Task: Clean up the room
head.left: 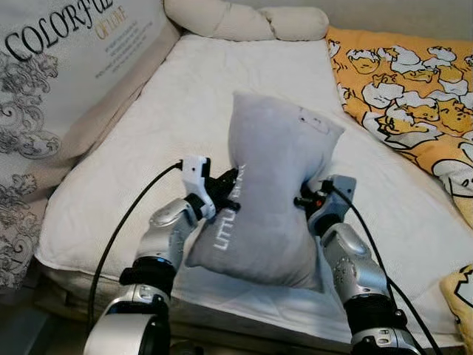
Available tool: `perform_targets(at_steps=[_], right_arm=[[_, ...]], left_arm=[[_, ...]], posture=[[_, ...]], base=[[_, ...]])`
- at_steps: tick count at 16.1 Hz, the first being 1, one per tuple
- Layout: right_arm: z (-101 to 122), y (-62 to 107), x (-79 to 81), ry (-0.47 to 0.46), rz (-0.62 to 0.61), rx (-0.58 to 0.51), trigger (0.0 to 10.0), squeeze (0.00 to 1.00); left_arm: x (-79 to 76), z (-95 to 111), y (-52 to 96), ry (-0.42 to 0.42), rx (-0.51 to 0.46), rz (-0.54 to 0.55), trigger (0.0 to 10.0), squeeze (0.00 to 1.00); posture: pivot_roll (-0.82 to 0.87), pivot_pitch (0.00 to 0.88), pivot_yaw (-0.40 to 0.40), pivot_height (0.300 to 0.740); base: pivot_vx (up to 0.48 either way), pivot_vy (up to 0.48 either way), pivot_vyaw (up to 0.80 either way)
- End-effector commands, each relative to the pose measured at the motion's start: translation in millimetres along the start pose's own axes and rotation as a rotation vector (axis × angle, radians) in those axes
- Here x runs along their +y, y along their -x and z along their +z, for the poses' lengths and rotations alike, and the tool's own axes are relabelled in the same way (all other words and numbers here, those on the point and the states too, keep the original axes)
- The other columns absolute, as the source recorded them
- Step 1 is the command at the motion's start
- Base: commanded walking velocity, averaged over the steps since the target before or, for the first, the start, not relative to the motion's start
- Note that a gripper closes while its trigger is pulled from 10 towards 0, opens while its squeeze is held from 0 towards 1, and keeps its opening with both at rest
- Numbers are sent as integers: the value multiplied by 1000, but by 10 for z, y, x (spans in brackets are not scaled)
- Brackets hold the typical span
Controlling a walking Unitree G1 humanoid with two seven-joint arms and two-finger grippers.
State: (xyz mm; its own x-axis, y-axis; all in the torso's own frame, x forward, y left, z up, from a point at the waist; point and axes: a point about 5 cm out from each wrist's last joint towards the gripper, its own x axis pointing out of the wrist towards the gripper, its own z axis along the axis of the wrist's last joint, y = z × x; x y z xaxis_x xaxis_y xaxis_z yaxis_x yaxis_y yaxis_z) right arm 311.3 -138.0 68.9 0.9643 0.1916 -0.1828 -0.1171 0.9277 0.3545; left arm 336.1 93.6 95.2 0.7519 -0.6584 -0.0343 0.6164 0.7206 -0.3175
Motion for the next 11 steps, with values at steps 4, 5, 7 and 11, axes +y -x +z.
perform_targets(at_steps=[4, 5, 7, 11], right_arm=[[99, -6, 111, 48, -15, -49, 7216, 0], [102, -2, 116, 76, -25, -51, 10000, 0], [125, 27, 109, 63, -35, -79, 10000, 0], [122, 19, 72, 55, -75, -65, 10000, 0]], left_arm=[[-35, 45, -18, -206, 31, 73, 10000, 0], [-51, 82, -30, -188, 16, 72, 10000, 0], [-67, 166, -39, -206, -32, 90, 10000, 0], [-81, 154, -58, -269, -4, 101, 10000, 0]], posture=[[-47, 0, 22, 740], [-53, 0, 33, 740], [-43, 0, 28, 740], [-18, 0, 16, 740]], base=[[0, 0, 0], [0, 0, 0], [0, 0, 0], [0, 180, -570]])
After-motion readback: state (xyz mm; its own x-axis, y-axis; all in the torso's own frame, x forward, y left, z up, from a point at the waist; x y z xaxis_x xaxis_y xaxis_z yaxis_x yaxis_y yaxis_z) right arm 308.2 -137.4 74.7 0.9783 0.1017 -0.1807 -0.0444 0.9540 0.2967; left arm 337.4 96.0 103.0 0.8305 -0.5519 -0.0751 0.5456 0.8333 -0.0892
